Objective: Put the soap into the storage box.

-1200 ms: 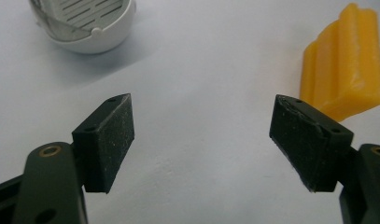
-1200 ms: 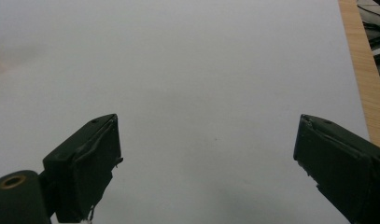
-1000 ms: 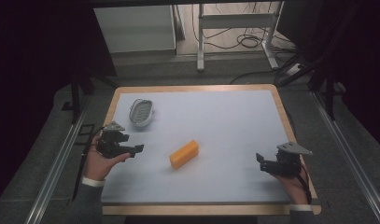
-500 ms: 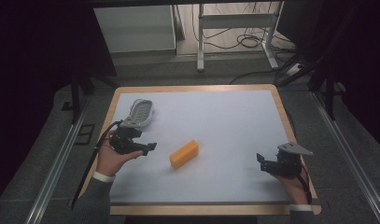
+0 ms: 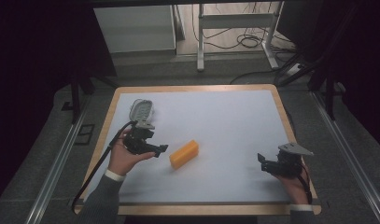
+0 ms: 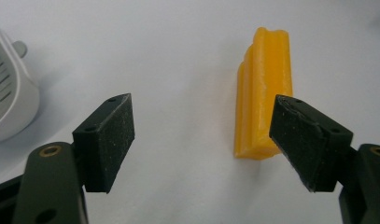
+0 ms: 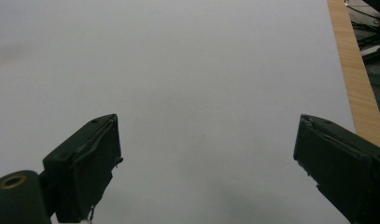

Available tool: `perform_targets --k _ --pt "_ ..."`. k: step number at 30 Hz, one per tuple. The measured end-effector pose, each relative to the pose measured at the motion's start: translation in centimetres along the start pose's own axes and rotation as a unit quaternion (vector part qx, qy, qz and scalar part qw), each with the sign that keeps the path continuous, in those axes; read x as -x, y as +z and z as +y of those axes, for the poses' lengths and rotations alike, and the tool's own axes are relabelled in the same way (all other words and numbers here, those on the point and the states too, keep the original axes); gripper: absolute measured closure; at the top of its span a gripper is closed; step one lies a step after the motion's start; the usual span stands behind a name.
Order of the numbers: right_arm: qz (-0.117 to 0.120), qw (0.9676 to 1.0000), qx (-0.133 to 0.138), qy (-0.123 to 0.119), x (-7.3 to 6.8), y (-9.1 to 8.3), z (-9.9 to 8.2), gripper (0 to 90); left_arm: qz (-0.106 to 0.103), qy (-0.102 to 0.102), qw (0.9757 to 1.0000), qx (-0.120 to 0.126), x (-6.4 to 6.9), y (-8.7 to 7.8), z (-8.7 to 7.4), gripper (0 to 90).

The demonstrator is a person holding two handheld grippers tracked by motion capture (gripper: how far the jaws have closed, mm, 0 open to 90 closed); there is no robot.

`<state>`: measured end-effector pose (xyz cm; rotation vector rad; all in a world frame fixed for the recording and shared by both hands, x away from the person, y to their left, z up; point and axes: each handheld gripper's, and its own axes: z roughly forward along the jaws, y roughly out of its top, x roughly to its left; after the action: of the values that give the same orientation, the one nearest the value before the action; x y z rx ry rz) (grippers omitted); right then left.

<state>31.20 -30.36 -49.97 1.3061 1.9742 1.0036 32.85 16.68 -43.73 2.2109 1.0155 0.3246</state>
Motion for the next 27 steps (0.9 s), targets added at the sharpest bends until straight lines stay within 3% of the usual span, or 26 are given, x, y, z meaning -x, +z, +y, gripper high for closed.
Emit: perform_targets --k 4,19,27 --pt "-0.001 1.0000 -0.002 0.000 0.0 0.1 0.0 7.5 0.003 0.000 0.9999 -0.010 0.5 0.8 0.4 22.8" --pt "-0.008 0.9999 -0.007 0.003 0.2 0.1 -0.2 7.5 -0.028 0.010 0.9993 -0.021 2.7 3.3 2.2 23.8" --pt "-0.012 0.9999 -0.010 0.004 0.3 0.2 -0.3 7.5 -0.035 0.001 0.9987 -0.039 2.9 4.8 2.2 25.1"
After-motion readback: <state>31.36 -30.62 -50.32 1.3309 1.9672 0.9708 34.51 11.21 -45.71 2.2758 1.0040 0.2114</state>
